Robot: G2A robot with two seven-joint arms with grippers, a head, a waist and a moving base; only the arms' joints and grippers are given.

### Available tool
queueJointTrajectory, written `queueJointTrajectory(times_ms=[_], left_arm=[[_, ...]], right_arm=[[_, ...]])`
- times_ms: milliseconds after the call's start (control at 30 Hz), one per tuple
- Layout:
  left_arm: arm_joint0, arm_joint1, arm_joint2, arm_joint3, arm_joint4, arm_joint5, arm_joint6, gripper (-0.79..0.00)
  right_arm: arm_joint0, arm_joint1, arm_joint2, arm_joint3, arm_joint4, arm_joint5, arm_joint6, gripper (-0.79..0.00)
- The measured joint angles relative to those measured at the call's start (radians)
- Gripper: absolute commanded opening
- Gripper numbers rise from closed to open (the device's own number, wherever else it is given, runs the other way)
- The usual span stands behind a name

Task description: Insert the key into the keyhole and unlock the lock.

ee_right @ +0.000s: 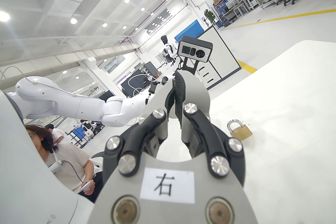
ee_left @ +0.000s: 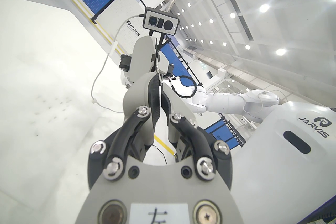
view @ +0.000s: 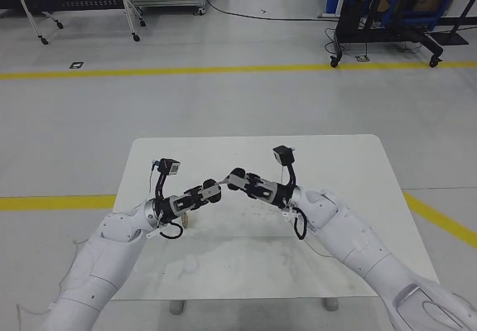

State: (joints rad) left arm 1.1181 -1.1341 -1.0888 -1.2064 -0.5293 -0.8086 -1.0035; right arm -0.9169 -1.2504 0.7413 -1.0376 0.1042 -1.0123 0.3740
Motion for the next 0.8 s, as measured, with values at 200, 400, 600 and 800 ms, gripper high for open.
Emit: queueJointTrajectory(times_ms=[200,400,600,800], left_arm=[[0.000,-0.001,0.000,0.001,-0.004,-0.003,0.000,-0.120],[0.006,0.002,-0.001,-0.007,-0.012,-0.009,0.001,-0.172],[0.007,0.004,0.000,-0.008,-0.021,-0.009,0.001,-0.400],[0.005,0.006,0.004,-0.009,-0.019,-0.014,0.006,-0.468]], right_arm=[[-0.010,-0.003,0.017,-0.005,-0.010,0.000,0.009,-0.785],[-0.019,-0.006,0.033,-0.010,-0.016,0.000,0.015,-0.785],[-0.029,-0.008,0.039,-0.013,-0.022,0.000,0.038,-0.785],[-0.030,-0.014,0.044,-0.002,-0.022,0.000,0.045,-0.785]])
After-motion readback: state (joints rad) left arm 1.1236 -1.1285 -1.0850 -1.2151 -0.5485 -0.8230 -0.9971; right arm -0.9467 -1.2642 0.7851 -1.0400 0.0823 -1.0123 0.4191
